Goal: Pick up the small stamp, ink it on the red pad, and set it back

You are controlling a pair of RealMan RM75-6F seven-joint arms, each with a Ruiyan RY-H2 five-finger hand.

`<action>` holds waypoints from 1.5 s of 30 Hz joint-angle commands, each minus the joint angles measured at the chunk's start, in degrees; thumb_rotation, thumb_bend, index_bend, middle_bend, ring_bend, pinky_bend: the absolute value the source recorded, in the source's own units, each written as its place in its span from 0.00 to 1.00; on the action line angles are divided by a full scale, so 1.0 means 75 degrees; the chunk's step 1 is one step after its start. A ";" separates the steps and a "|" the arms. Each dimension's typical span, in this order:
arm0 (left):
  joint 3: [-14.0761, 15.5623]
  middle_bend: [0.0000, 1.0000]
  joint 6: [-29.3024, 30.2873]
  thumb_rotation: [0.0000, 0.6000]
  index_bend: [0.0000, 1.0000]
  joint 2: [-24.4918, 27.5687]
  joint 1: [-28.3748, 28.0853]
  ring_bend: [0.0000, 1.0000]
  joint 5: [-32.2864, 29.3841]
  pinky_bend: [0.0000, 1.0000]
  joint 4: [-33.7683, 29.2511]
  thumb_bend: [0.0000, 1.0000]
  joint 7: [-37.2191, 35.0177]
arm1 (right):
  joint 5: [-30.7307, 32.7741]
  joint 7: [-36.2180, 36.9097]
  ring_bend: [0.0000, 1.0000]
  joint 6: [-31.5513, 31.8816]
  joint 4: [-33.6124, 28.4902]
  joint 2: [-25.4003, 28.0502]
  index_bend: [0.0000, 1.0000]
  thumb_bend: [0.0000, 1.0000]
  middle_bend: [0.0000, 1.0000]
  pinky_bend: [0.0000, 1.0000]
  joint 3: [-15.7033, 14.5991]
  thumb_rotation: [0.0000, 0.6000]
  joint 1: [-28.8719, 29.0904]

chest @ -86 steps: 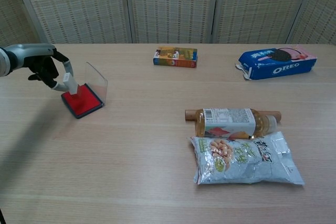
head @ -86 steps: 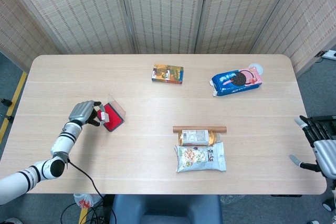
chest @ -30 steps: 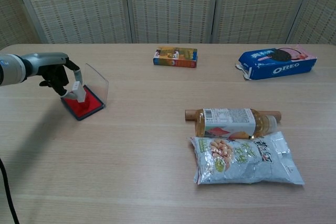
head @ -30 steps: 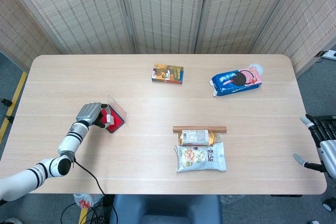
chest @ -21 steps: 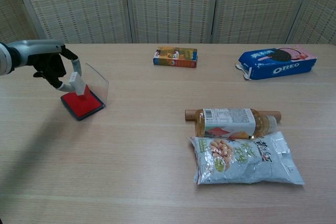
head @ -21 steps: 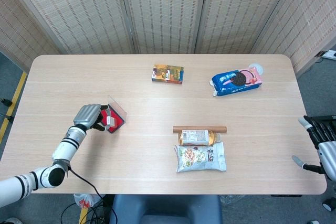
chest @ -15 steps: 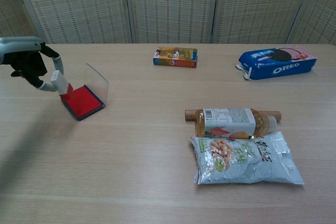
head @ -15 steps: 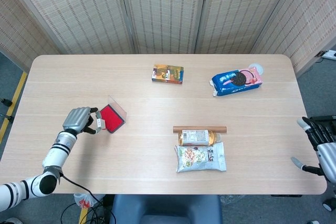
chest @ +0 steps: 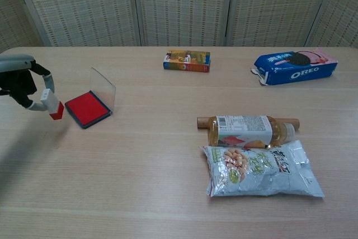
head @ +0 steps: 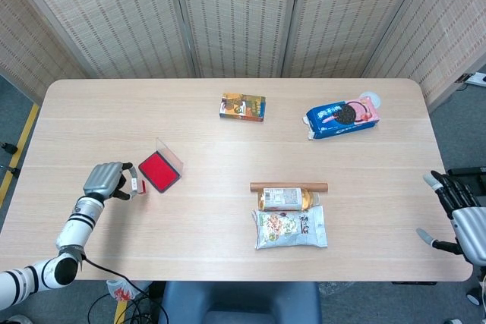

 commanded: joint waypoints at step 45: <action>0.0055 1.00 -0.0518 1.00 0.61 -0.0967 0.0272 0.79 0.1107 0.85 0.1518 0.37 -0.0460 | 0.0022 -0.0048 0.00 0.0088 -0.0054 0.0011 0.00 0.20 0.00 0.00 -0.0011 1.00 -0.0059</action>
